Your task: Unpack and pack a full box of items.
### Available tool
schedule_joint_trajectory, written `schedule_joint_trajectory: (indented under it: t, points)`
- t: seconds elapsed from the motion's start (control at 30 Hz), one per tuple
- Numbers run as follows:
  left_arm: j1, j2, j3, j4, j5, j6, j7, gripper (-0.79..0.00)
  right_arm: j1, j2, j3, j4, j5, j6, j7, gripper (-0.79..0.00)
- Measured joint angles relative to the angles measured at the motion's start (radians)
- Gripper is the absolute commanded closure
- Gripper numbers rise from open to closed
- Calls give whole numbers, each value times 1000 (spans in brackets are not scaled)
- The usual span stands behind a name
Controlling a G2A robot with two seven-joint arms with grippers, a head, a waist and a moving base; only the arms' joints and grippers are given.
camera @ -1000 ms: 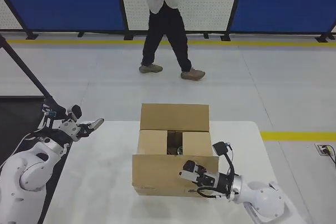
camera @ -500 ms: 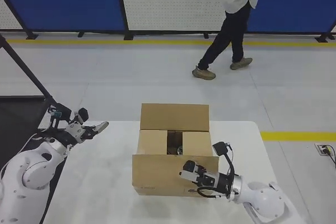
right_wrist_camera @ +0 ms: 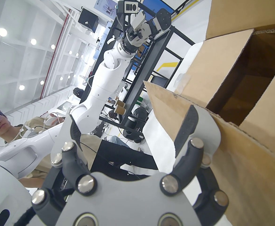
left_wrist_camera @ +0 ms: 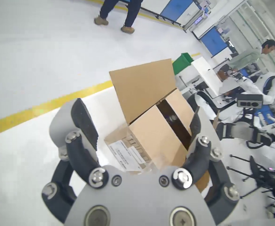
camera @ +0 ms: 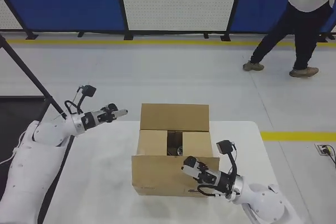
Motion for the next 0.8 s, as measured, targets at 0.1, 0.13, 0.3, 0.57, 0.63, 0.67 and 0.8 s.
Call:
schedule_joint_trajectory:
  t: [0.1,0.13,0.3,0.57,0.63,0.67,0.8]
  points:
    - [-68,-31,54,100,-57,53,-66,-785,11,-2,-2,17,11,3,-1,-785]
    - [-84,-40,68,127,-67,65,-74,-785,14,-3,-3,23,12,6,-2,-785]
    - [-110,-50,93,172,-42,86,-78,-785,33,-6,-9,53,24,15,4,-785]
    - [-97,-50,88,162,-56,98,-63,-785,28,-6,4,69,36,6,9,-785]
    - [-79,-51,84,143,-84,113,-49,-785,27,-5,6,69,36,9,15,-785]
    - [-75,-51,90,132,-78,114,-41,-785,27,-5,7,68,35,12,18,-785]
    - [-71,-66,135,127,-18,106,-14,-785,25,-5,10,63,32,17,23,-785]
